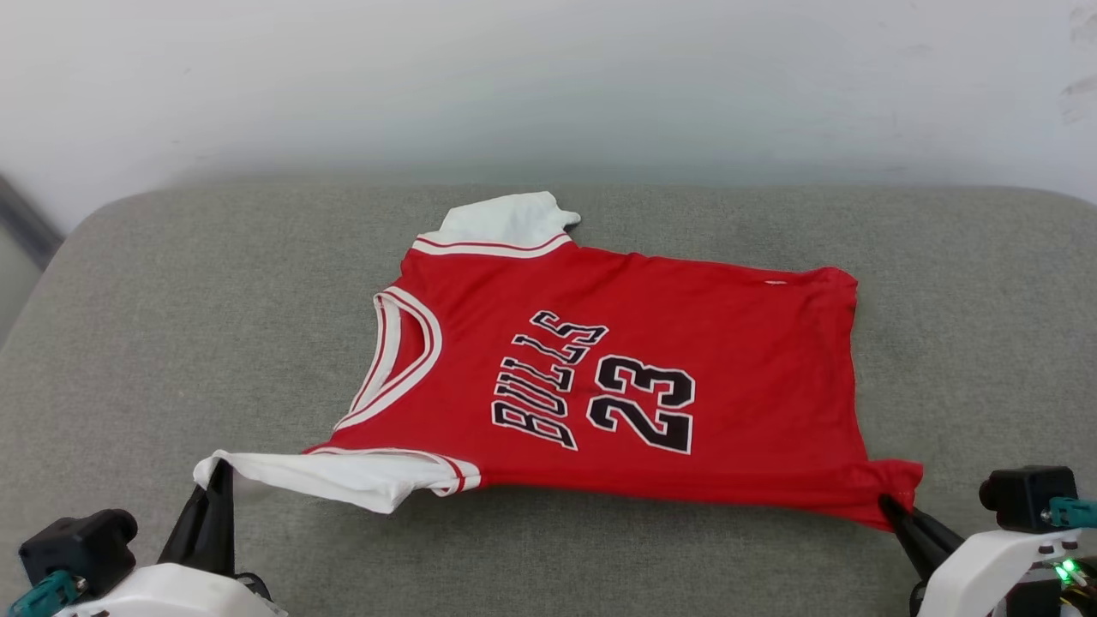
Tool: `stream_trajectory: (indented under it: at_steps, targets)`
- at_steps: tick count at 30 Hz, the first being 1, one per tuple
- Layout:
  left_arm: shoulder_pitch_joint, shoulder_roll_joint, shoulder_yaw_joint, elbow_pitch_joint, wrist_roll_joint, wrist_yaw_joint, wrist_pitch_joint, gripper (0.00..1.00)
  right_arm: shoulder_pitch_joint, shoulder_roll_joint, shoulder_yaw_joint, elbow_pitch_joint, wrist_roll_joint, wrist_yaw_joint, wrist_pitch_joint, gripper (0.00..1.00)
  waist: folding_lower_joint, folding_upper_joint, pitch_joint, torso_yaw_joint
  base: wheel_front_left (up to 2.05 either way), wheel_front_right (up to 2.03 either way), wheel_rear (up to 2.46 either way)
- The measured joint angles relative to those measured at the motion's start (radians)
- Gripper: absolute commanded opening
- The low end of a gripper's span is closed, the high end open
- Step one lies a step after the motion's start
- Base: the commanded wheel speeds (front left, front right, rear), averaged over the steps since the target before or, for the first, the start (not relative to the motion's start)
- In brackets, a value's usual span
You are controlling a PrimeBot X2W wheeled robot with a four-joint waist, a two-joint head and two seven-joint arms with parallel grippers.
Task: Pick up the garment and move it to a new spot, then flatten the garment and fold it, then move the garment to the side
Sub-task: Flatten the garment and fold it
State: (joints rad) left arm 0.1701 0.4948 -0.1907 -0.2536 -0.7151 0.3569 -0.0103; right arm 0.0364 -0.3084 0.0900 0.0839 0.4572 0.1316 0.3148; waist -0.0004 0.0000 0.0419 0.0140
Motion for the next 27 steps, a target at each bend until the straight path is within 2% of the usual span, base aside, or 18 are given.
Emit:
stream_trajectory:
  at_steps: [3, 4, 9, 20, 27]
  targets:
    - [0.018, 0.016, 0.002, -0.079, 0.006, 0.023, 0.034, 0.0, 0.054, 0.035, -0.056, -0.118, -0.038, 0.0, 0.075, 0.0, 0.0, 0.0, 0.002, 0.002, 0.0, 0.0, 0.0]
    - [0.002, 0.03, -0.002, -0.126, 0.013, 0.025, 0.049, 0.0, 0.064, 0.062, -0.095, -0.195, -0.066, 0.0, 0.136, 0.0, 0.0001, 0.0, 0.015, 0.001, 0.0, 0.0, 0.0]
    - [-0.112, 0.027, -0.027, -0.079, 0.006, -0.016, 0.067, 0.0, 0.005, 0.077, -0.091, -0.21, -0.099, -0.001, 0.202, 0.0, 0.0002, 0.0, 0.053, -0.008, 0.0, 0.0, 0.0]
    - [-0.418, -0.037, -0.091, 0.291, -0.042, -0.176, 0.068, 0.0, -0.222, 0.056, -0.007, 0.005, -0.081, -0.001, 0.223, 0.0, 0.0005, 0.0, 0.183, -0.032, 0.0, 0.0, 0.0]
    - [-0.549, -0.083, -0.134, 0.527, -0.068, -0.256, 0.092, 0.0, -0.33, 0.037, 0.073, 0.168, -0.063, -0.001, 0.164, 0.0, 0.0005, 0.0, 0.256, -0.046, 0.0, 0.0, 0.0]
